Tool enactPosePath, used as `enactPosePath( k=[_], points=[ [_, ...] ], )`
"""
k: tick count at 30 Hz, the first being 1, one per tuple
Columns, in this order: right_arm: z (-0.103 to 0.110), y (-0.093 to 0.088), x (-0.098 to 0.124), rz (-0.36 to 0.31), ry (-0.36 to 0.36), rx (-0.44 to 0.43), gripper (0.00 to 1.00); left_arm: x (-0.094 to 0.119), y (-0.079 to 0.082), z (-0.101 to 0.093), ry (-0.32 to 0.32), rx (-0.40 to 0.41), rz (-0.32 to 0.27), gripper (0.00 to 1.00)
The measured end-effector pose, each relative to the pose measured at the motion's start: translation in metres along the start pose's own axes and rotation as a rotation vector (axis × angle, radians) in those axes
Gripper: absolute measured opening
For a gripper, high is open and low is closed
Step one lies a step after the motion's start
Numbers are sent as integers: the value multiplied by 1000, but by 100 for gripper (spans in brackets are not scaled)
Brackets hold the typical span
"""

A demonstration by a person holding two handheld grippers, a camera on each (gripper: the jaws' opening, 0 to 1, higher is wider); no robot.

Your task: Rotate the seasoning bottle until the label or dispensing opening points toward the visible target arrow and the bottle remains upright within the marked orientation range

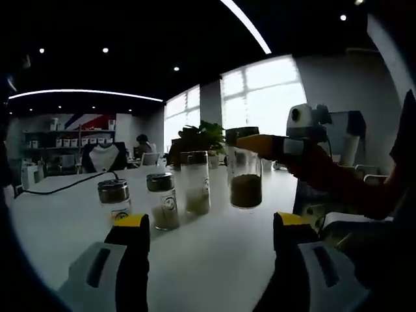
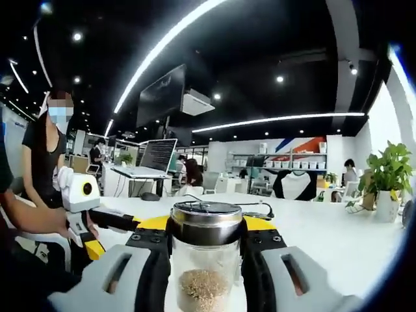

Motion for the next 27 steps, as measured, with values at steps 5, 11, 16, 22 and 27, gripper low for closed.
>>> enactPosePath(
  k=[5, 11, 16, 22, 27],
  points=[
    [27, 4, -13, -13, 73, -26, 39, 2, 4, -3, -11, -5, -13, 77],
    [57, 6, -28, -21, 160, -47, 39, 5, 4, -2, -16, -18, -17, 75],
    [74, 9, -33, -36, 263, -97, 39, 8, 4, -2, -32, -14, -30, 67],
    [82, 12, -34, -52, 387, -174, 39, 9, 8, -12, -93, -16, -51, 57],
    [89, 13, -31, -76, 499, -208, 39, 10, 9, -22, -148, -28, -56, 55]
  ],
)
Point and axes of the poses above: the point that each gripper's makers call its tool centre point, and the gripper's own axes: x roughly backward along the fingers, z roughly to its left, y roughly out of its top, the point moved 2 cm from there along x, roughly backward along the fingers, and after that the axes turned 9 degrees about z, right-handed, at the moved point
